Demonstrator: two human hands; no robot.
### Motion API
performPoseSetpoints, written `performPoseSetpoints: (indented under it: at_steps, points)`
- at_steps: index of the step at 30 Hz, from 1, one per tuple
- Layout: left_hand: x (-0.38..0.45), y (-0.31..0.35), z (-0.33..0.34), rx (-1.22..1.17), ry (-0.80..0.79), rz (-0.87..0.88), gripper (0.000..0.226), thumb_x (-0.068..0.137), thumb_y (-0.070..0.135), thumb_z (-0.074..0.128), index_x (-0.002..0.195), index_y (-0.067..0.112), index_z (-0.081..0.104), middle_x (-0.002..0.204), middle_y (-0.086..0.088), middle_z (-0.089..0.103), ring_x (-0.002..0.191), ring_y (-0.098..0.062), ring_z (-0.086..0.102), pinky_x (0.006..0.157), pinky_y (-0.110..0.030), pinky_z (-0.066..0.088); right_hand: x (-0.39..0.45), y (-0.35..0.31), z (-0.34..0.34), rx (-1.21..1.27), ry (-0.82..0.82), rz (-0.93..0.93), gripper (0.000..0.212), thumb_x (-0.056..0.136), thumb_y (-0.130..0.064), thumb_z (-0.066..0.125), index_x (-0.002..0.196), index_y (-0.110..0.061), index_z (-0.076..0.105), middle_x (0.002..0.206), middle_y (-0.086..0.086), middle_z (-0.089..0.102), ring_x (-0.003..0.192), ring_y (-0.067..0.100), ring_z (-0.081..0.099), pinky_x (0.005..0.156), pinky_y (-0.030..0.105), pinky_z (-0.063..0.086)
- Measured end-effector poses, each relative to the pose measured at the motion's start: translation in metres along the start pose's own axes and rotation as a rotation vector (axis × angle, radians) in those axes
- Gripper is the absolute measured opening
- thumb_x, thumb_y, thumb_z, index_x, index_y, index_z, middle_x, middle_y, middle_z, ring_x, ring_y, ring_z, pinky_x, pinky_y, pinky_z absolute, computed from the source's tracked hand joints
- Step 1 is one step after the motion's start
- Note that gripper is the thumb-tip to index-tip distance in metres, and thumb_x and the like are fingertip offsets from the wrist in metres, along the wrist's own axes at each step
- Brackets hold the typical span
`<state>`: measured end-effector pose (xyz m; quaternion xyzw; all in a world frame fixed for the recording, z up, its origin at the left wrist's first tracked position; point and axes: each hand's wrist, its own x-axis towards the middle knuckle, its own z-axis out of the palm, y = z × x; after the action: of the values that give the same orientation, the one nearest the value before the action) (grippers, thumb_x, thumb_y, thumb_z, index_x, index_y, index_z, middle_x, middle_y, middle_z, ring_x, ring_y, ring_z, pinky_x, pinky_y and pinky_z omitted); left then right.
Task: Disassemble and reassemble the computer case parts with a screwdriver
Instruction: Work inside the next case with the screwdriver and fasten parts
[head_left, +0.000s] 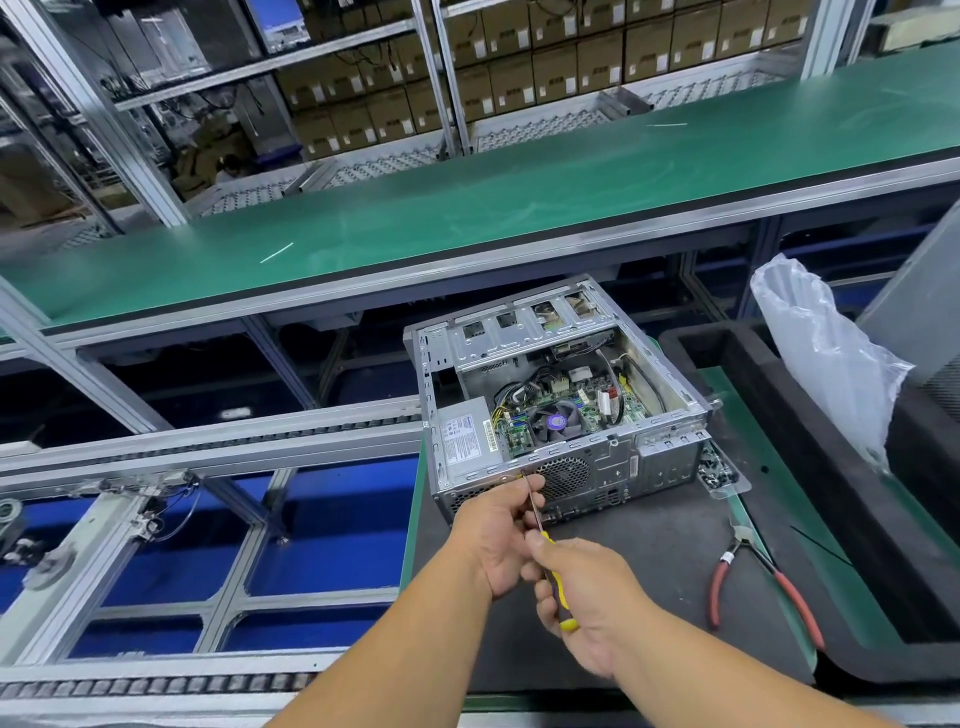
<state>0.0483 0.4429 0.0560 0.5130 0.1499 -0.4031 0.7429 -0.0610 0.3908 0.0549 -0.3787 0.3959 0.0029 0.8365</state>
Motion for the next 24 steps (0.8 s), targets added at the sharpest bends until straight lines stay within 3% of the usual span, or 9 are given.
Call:
performPoseSetpoints:
  at_steps: [5,8,12,14,16,20,24]
  points:
    - [-0.001,0.000,-0.003,0.030,0.002,-0.025,0.014,0.098,0.016,0.062,0.103,0.008,0.073,0.073,-0.001,0.059,0.054,-0.010,0.038,0.045,-0.020,0.037,0.000,0.004,-0.001,-0.038,0.027,0.008,0.033,0.104,-0.044,0.058,0.107,-0.014,0.072,0.075,0.010,0.075,0.046,0.012,0.052,0.045,0.023,0.043]
    - [-0.001,-0.001,-0.001,0.023,0.033,-0.001,0.013,0.098,0.013,0.061,0.104,0.006,0.071,0.073,-0.003,0.059,0.056,-0.010,0.039,0.045,-0.020,0.036,0.000,0.003,-0.002,-0.020,0.013,0.047,0.044,0.100,-0.053,0.061,0.102,-0.010,0.071,0.068,0.009,0.067,0.046,0.013,0.044,0.044,0.022,0.036]
    - [-0.001,-0.002,0.008,0.054,0.096,0.068,0.010,0.098,0.005,0.060,0.098,0.003,0.069,0.068,-0.003,0.060,0.054,-0.008,0.041,0.049,-0.019,0.033,0.001,0.003,-0.005,-0.046,-0.006,0.022,0.030,0.086,-0.034,0.083,0.088,-0.014,0.060,0.061,0.002,0.054,0.046,0.010,0.040,0.043,0.020,0.034]
    - [-0.002,-0.003,0.011,0.075,0.128,0.103,0.007,0.097,0.006,0.062,0.094,0.005,0.069,0.065,-0.002,0.058,0.052,-0.008,0.038,0.050,-0.021,0.028,0.001,0.004,-0.007,-0.017,0.021,0.025,0.027,0.090,-0.034,0.079,0.088,-0.012,0.063,0.065,0.004,0.061,0.046,0.010,0.044,0.044,0.020,0.038]
    - [-0.004,-0.004,0.008,0.138,0.138,0.114,0.011,0.098,0.013,0.062,0.093,0.007,0.070,0.062,0.001,0.052,0.052,-0.009,0.034,0.051,-0.023,0.025,0.001,0.005,-0.006,0.006,0.048,0.048,0.040,0.096,-0.045,0.070,0.088,-0.006,0.069,0.075,0.011,0.068,0.047,0.012,0.048,0.044,0.021,0.039]
    - [-0.017,-0.003,-0.009,0.295,-0.013,0.005,0.030,0.103,0.028,0.055,0.099,0.005,0.074,0.063,0.002,0.038,0.055,-0.012,0.029,0.051,-0.026,0.024,-0.002,0.004,-0.005,0.014,0.067,0.103,0.058,0.103,-0.056,0.052,0.089,-0.003,0.071,0.073,0.013,0.072,0.046,0.013,0.041,0.039,0.019,0.027]
    - [-0.031,-0.014,-0.022,0.505,-0.234,-0.023,0.024,0.098,0.025,0.057,0.096,0.007,0.073,0.064,-0.003,0.050,0.055,-0.016,0.041,0.055,-0.028,0.034,-0.005,0.000,-0.004,0.145,0.052,0.168,0.057,0.098,-0.066,0.054,0.080,-0.013,0.064,0.059,0.006,0.048,0.045,0.012,0.030,0.039,0.015,0.017]
